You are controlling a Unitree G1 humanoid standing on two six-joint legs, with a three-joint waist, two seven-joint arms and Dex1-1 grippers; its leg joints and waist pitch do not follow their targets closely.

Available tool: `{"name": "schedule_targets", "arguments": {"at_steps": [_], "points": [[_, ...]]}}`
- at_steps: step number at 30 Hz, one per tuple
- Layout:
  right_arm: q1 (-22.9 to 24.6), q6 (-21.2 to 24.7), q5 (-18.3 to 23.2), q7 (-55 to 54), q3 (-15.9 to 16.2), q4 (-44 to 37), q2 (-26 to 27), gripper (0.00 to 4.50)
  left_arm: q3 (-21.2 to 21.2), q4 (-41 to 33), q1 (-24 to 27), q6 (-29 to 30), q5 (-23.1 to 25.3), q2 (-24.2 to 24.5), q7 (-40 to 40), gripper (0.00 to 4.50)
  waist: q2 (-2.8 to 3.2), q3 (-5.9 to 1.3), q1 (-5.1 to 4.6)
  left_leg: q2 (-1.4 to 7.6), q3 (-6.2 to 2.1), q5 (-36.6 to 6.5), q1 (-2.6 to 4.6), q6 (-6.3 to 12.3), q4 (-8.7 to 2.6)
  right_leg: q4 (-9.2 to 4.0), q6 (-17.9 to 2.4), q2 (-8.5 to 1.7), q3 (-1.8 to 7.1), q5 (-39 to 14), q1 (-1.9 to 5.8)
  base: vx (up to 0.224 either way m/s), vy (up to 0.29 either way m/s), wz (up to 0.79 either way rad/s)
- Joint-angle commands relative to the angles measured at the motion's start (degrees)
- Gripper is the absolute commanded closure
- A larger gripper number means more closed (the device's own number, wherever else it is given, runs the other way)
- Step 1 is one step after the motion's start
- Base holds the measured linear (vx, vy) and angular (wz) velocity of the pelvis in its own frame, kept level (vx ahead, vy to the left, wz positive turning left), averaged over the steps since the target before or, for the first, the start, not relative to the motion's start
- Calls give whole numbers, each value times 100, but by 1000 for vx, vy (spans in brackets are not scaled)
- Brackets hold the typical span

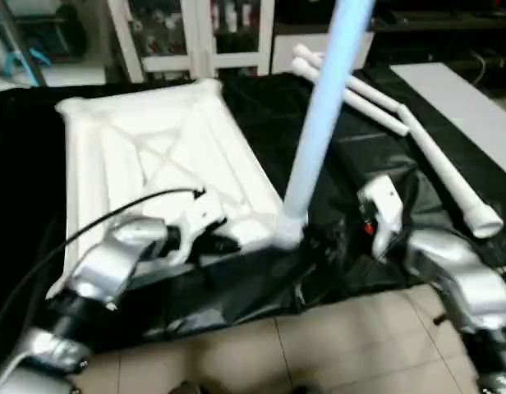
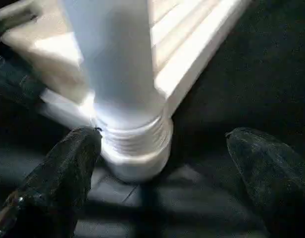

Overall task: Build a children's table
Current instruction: Insert table leg to table base, then rotate leg to tighten

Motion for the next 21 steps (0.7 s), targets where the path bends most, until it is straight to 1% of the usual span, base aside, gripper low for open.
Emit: {"name": "schedule_targets", "arguments": {"at_steps": [1, 2, 3, 4, 5, 6, 7, 8, 9, 10, 11, 13, 15, 18, 19, 21], "points": [[9, 106, 57, 267, 105, -245, -132, 5, -202, -58, 4, -131, 72, 21, -113, 450, 3, -369, -18, 220, -78, -1481, 166, 65, -417, -237, -1127, -144, 181, -1211, 240, 0, 0, 0], [2, 120, 43, 337, 134, -283, -169, 5, -219, -47, 0, -194, 100, 36, -125, 450, -1, -367, -17, 219, -75, -1469, 160, 67, -415, -236, -1120, -148, 183, -1219, 239, 0, 0, 0], [-74, 134, -16, 426, 194, -266, -213, 5, -256, 14, -20, -368, 193, 31, -132, 450, -39, -372, -22, 216, -73, -1436, 155, 96, -403, -241, -1105, -151, 185, -1243, 241, 0, 0, 0], [-74, 134, -16, 426, 194, -266, -213, 5, -256, 14, -20, -368, 193, 31, -132, 450, -24, -373, -17, 214, -75, -1408, 155, 108, -396, -234, -1100, -159, 188, -1284, 238, 0, 0, 0], [-153, 83, -86, 427, 235, -186, -212, 5, -238, 103, -61, -426, 250, -38, -11, 450, -27, -375, -16, 210, -70, -1372, 153, 107, -382, -229, -1107, -160, 194, -1284, 227, 0, 0, 0], [-212, 57, -112, 434, 263, -124, -216, 5, -210, 176, -106, -411, 255, -98, 65, 450, -57, -375, -15, 207, -62, -1365, 152, 113, -374, -233, -1108, -157, 196, -1306, 224, 0, 0, 0], [-263, 36, -129, 455, 292, -77, -230, 1, -191, 221, -144, -367, 228, -131, 74, 423, -45, -368, 10, 209, -60, -1388, 168, 102, -368, -233, -1112, -161, 204, -1397, 205, 0, 0, 0], [-285, 32, -133, 465, 302, -63, -238, 0, -191, 230, -157, -351, 218, -130, 60, 406, -42, -362, 17, 209, -58, -1439, 173, 85, -365, -236, -1112, -156, 209, -1461, 190, 0, 0, 0], [-301, 37, -142, 483, 305, -59, -244, 0, -196, 237, -166, -352, 216, -123, 46, 392, -43, -362, 19, 207, -70, -1570, 163, 32, -369, -236, -1071, -162, 212, -1627, 202, 0, 0, 0], [-301, 37, -142, 483, 305, -59, -244, 0, -196, 237, -166, -352, 216, -123, 46, 392, -42, -364, 20, 209, -74, -1574, 164, 22, -370, -235, -1055, -163, 213, -1641, 203, 0, 0, 0], [-324, 44, -152, 510, 300, -49, -249, 0, -222, 269, -181, -394, 260, -109, 40, 385, -56, -363, 16, 209, -74, -1580, 160, 27, -370, -238, -1040, -157, 213, -1651, 200, 0, 0, 0], [-364, 58, -153, 544, 288, -40, -250, 0, -265, 342, -190, -510, 349, -80, 45, 360, -51, -370, 10, 204, -88, -1564, 143, 26, -370, -231, -989, -157, 210, -1640, 211, 0, 0, 0], [-404, 61, -152, 565, 272, -31, -242, 0, -297, 427, -189, -605, 391, -56, -10, 360, -45, -380, 2, 200, -89, -1477, 138, 43, -361, -214, -1001, -151, 210, -1515, 215, 0, 0, 0], [-456, 62, -116, 594, 269, -30, -244, 0, -297, 579, -191, -665, 384, -77, -91, 360, -54, -389, -7, 191, -79, -1371, 140, 100, -344, -198, -1081, -149, 210, -1354, 220, 0, 0, 0], [-474, 55, -108, 619, 268, -15, -253, 0, -277, 684, -224, -676, 391, -126, -30, 360, -38, -391, -5, 189, -77, -1351, 139, 112, -336, -193, -1106, -151, 212, -1331, 223, 0, 0, 0], [-499, 36, -119, 653, 264, 21, -255, 0, -226, 835, -269, -661, 335, -215, 12, 360, -50, -394, 5, 188, -71, -1321, 141, 134, -326, -189, -1150, -152, 212, -1291, 227, 0, 0, 0]]}}
